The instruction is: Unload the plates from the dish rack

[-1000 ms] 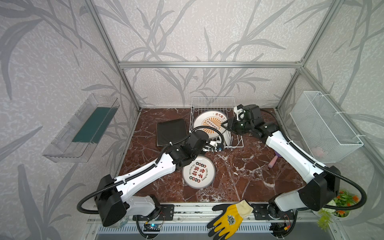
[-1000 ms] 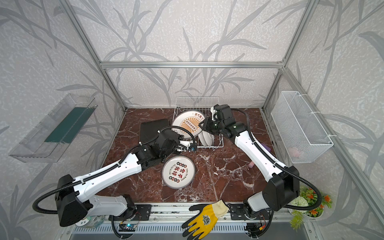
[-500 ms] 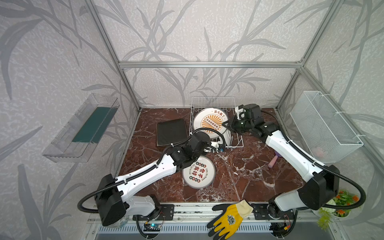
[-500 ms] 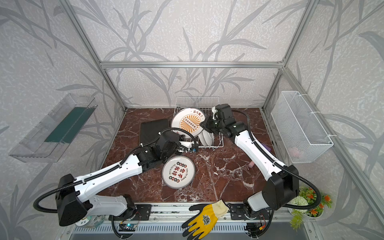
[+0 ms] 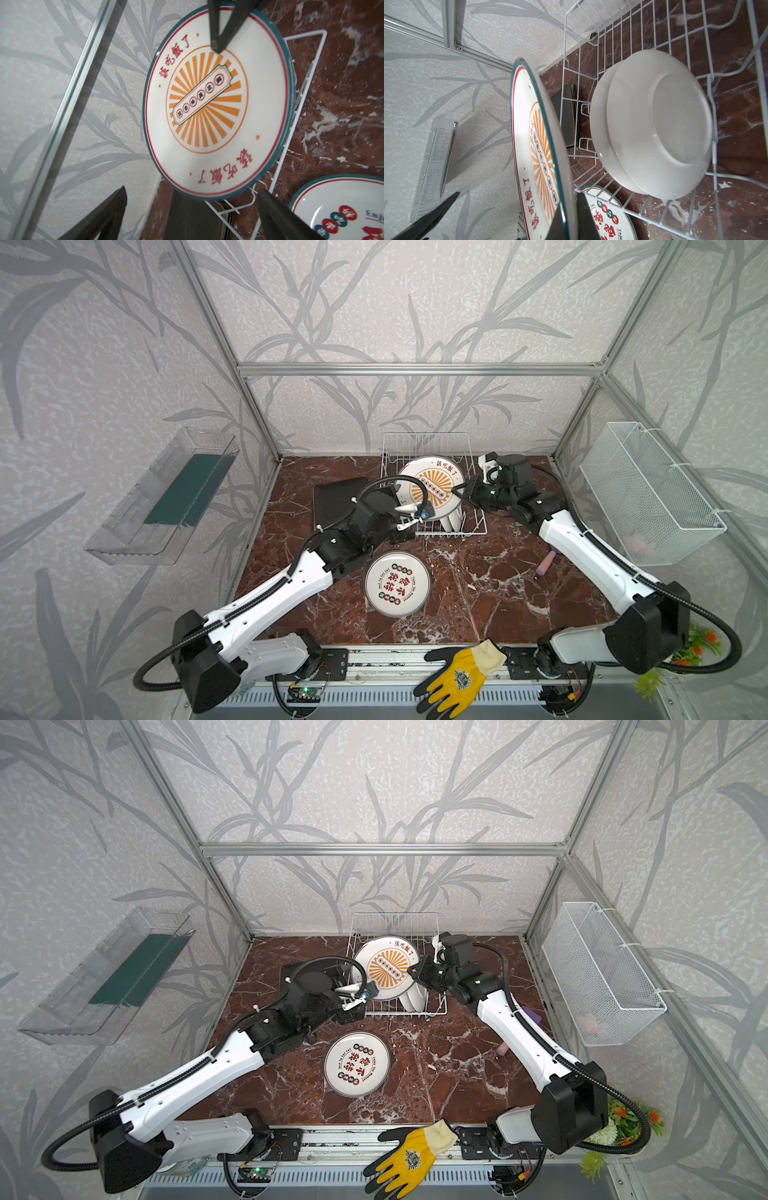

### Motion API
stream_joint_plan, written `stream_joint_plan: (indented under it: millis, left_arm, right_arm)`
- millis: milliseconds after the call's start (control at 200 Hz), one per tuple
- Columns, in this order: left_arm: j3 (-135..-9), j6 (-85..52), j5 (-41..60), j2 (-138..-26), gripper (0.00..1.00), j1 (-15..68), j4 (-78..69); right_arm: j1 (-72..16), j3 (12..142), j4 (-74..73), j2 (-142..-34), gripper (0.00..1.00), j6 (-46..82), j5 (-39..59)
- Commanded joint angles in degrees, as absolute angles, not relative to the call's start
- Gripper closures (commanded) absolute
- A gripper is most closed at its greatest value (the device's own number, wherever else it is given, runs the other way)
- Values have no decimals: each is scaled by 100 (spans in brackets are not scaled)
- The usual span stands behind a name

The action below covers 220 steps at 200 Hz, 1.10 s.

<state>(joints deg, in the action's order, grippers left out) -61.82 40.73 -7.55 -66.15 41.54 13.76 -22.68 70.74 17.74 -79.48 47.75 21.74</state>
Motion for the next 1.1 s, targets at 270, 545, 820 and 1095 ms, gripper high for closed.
stream_joint_plan:
  millis: [270,545,820,1095]
  left_arm:
    - [-7018,-1161,3305,-6471,1,2193,1230]
    - [-7305,-2104,4777,-7317,1,1485,1699]
    - [-7227,-2142,5733,-7855,1,1376,1573]
    - [-7069,-2110,6390,-7980,4,1440,1224]
  right_arm:
    - [-1857,6572,1241,-7145,100,3858,2625]
    - [-1626,6390,1121,-6873,100,3136,3348]
    - [-1626,6408,915,-7076,100,2994,3954]
    - [-1670,6366,466,-7359,100,3339,4364]
